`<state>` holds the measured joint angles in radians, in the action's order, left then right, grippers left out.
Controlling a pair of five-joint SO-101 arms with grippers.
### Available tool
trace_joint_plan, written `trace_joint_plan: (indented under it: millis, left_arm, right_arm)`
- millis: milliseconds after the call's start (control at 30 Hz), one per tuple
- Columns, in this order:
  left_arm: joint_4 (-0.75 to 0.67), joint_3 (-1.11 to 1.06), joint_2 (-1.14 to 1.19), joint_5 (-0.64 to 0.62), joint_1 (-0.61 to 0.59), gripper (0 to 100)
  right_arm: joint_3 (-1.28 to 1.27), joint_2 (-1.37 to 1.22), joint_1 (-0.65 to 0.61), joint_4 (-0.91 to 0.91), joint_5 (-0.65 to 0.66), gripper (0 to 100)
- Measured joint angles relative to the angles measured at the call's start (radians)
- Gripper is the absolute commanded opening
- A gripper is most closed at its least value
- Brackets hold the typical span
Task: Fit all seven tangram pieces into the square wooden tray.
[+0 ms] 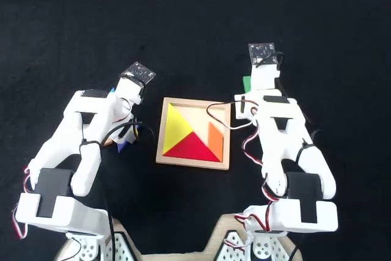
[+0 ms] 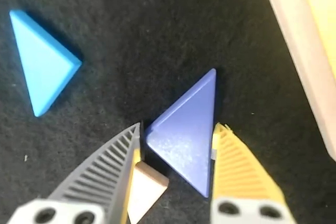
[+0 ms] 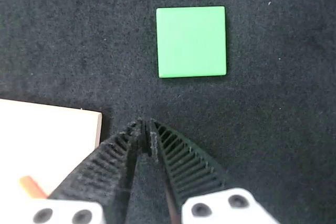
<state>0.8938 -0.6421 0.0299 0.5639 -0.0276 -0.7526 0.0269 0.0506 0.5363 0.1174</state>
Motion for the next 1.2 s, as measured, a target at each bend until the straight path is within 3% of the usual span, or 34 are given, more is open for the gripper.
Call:
trace_joint_plan:
  millis: [467, 600, 733, 867, 1067, 1200]
  left_arm:
    - [0.003, 0.044, -0.005, 0.000, -0.003, 5]
    - [0.101, 0.153, -0.005, 0.009, 0.014, 5]
    - [0.241, 0.285, -0.005, 0.120, 0.058, 5]
    - [0.334, 0.399, -0.005, 0.261, 0.101, 5]
    - [0.404, 0.523, -0.003, 0.506, 0.218, 6]
    - [0.404, 0.552, -0.003, 0.660, 0.333, 6]
  right_arm:
    - [0.000, 0.000, 0.000, 0.000, 0.000, 1.1]
    - [0.000, 0.000, 0.000, 0.000, 0.000, 1.1]
    - [0.000, 0.000, 0.014, 0.000, 0.000, 1.1]
    - [0.035, 0.000, 0.114, 0.000, -0.009, 1.1]
    - [0.080, 0.000, 0.324, 0.000, -0.236, 1.1]
    - [0.081, 0.000, 0.377, 0.000, -0.311, 1.1]
